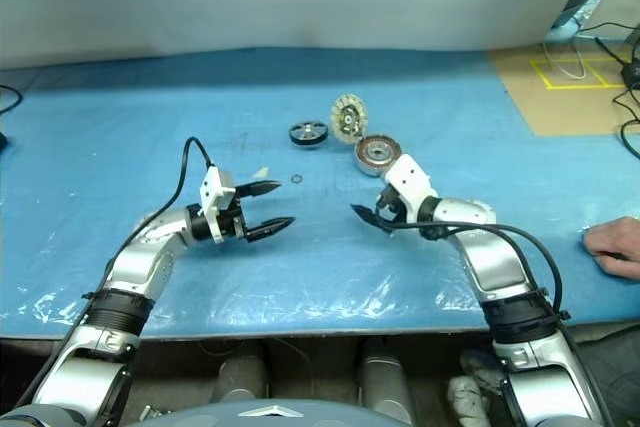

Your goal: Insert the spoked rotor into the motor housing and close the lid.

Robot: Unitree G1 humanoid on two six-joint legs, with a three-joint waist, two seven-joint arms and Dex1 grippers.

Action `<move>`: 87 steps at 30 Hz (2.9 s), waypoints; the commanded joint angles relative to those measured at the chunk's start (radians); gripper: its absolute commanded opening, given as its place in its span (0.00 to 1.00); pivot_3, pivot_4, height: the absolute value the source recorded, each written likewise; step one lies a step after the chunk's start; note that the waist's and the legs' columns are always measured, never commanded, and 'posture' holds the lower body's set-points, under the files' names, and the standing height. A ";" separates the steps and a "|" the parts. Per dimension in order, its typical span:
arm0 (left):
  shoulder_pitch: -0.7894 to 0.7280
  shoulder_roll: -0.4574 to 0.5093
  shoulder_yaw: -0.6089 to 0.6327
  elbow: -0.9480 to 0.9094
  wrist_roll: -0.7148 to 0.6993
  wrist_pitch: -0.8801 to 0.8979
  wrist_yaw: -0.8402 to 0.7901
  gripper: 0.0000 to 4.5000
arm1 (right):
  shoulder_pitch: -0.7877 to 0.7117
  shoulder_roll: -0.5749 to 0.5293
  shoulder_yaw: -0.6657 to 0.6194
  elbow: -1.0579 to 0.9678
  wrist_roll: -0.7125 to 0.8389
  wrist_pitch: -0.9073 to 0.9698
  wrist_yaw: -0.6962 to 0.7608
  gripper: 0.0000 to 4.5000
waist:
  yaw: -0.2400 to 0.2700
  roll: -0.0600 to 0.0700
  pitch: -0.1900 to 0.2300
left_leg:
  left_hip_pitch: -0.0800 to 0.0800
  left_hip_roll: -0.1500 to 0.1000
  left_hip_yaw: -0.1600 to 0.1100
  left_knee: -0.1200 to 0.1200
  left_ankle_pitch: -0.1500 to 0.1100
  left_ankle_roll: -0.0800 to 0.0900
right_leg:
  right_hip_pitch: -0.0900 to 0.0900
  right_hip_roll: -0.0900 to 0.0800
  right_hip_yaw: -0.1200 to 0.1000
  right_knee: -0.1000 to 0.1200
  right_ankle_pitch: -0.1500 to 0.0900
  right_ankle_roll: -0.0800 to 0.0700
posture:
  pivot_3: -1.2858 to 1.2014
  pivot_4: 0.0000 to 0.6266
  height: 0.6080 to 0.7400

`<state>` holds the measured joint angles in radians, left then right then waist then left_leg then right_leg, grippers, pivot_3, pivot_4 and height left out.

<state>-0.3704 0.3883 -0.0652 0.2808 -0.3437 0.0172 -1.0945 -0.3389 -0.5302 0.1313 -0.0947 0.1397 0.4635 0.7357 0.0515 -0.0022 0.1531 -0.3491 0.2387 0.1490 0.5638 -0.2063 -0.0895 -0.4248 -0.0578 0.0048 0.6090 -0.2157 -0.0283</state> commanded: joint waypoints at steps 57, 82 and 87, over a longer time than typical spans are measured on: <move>0.056 -0.008 0.004 -0.022 0.047 -0.092 0.037 1.00 | -0.518 -0.076 0.123 0.505 -0.196 -0.348 0.286 0.99 | -0.003 0.000 0.000 | -0.001 0.001 0.000 0.001 0.001 0.002 | -0.001 0.000 -0.002 0.004 0.000 -0.002 | 0.52 0.24 1.00; 0.032 0.000 -0.013 -0.016 0.048 -0.077 0.011 1.00 | -0.180 -0.392 -0.007 0.098 -0.072 -0.186 0.503 0.99 | 0.019 -0.001 0.001 | 0.000 0.002 0.001 0.002 0.000 0.002 | -0.001 0.000 -0.001 0.004 0.000 -0.003 | 0.52 0.24 1.00; 0.033 -0.001 -0.023 -0.013 0.055 -0.080 0.002 1.00 | -0.120 -0.461 -0.010 0.162 -0.114 -0.253 0.484 0.99 | 0.017 -0.002 0.001 | 0.000 0.001 0.002 0.003 0.000 0.002 | -0.001 0.000 0.000 0.003 0.000 -0.003 | 0.52 0.24 1.00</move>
<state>-0.3358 0.3840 -0.0844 0.2964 -0.2886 -0.0560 -1.0859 -0.4539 -0.9715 0.1591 0.0756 0.0263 0.2391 1.2213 0.0683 -0.0041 0.1543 -0.3494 0.2401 0.1509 0.5670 -0.2062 -0.0873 -0.4261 -0.0580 0.0050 0.6124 -0.2158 -0.0312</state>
